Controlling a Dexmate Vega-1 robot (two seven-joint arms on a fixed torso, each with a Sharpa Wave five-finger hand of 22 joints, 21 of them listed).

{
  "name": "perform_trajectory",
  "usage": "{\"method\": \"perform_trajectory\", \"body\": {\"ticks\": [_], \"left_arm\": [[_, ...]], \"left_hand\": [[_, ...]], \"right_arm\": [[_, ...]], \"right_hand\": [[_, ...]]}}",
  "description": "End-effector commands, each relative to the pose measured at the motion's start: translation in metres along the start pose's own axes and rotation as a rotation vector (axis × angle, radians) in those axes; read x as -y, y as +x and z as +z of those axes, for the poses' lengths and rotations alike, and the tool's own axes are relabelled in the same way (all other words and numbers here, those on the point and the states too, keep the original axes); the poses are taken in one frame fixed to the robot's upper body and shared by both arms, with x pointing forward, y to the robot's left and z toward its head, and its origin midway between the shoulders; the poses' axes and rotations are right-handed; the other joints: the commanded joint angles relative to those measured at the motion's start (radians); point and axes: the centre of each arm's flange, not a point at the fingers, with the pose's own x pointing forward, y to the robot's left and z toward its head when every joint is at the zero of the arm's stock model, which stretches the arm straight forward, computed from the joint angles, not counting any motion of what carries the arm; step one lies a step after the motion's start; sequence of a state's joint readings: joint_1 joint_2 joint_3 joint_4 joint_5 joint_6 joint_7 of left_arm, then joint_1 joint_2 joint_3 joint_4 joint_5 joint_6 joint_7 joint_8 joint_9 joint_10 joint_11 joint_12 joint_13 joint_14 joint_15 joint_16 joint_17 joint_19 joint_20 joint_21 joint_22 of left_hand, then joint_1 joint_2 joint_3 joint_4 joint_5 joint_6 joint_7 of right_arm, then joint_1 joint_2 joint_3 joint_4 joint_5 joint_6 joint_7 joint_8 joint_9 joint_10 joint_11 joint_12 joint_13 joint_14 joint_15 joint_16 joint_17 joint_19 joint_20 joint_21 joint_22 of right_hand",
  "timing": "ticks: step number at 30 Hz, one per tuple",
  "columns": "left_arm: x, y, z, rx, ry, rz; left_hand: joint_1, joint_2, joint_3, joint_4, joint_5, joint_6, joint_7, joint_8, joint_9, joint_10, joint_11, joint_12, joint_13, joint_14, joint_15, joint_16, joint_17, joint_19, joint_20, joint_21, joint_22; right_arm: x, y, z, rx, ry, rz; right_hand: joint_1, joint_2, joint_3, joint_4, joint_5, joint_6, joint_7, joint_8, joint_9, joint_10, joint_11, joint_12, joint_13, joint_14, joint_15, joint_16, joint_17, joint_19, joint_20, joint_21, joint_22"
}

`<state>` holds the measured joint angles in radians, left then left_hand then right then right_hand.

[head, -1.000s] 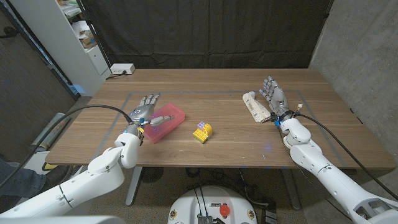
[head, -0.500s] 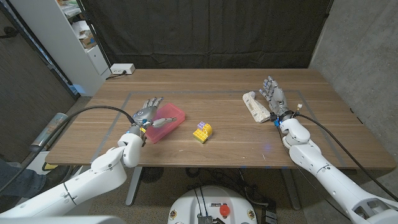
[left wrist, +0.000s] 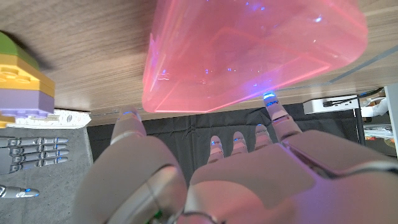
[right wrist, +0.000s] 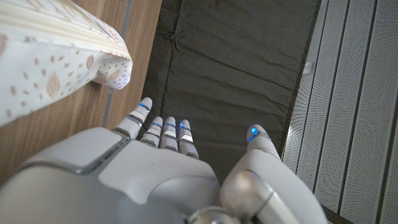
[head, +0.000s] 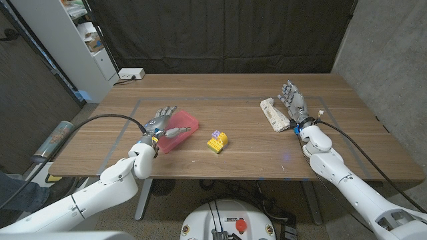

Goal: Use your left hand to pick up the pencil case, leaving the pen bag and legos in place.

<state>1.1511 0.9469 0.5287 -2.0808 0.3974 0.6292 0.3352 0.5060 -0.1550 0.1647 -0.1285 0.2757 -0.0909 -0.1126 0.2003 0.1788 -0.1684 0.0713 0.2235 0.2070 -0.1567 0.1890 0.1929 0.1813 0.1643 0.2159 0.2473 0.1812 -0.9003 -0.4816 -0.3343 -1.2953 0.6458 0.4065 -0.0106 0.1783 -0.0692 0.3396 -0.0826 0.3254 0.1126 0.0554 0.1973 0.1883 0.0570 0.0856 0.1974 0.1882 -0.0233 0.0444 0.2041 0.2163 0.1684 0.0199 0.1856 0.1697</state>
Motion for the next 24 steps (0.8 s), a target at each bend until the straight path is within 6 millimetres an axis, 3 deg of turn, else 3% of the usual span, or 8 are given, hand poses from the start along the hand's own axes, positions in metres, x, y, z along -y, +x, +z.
{"method": "perform_trajectory", "body": {"ticks": [1,24], "left_arm": [[0.012,0.005,0.009,0.006,0.018,-0.022],[0.024,-0.003,0.006,-0.007,-0.015,-0.050]], "left_hand": [[0.007,0.005,-0.002,0.000,0.009,0.011,-0.001,0.009,0.004,-0.052,-0.008,0.007,0.003,0.004,0.003,0.008,0.003,0.008,0.004,-0.003,0.002],[0.018,0.019,-0.009,0.003,0.016,0.051,-0.008,0.014,0.004,-0.032,-0.012,0.015,0.002,0.032,-0.004,0.013,0.003,0.021,0.004,-0.012,0.002]], "right_arm": [[0.003,0.003,-0.001,-0.004,0.002,0.004],[0.002,-0.004,-0.003,-0.007,0.004,0.002]], "right_hand": [[-0.003,0.005,-0.006,-0.003,0.004,0.005,-0.003,0.001,0.002,0.003,-0.001,0.000,0.002,0.009,0.005,0.006,0.001,-0.001,0.009,0.004,0.002],[-0.004,0.005,-0.009,-0.004,0.006,0.005,-0.004,0.001,0.002,0.002,-0.001,-0.001,0.002,0.010,0.007,0.006,0.002,-0.001,0.010,0.005,0.002]]}}
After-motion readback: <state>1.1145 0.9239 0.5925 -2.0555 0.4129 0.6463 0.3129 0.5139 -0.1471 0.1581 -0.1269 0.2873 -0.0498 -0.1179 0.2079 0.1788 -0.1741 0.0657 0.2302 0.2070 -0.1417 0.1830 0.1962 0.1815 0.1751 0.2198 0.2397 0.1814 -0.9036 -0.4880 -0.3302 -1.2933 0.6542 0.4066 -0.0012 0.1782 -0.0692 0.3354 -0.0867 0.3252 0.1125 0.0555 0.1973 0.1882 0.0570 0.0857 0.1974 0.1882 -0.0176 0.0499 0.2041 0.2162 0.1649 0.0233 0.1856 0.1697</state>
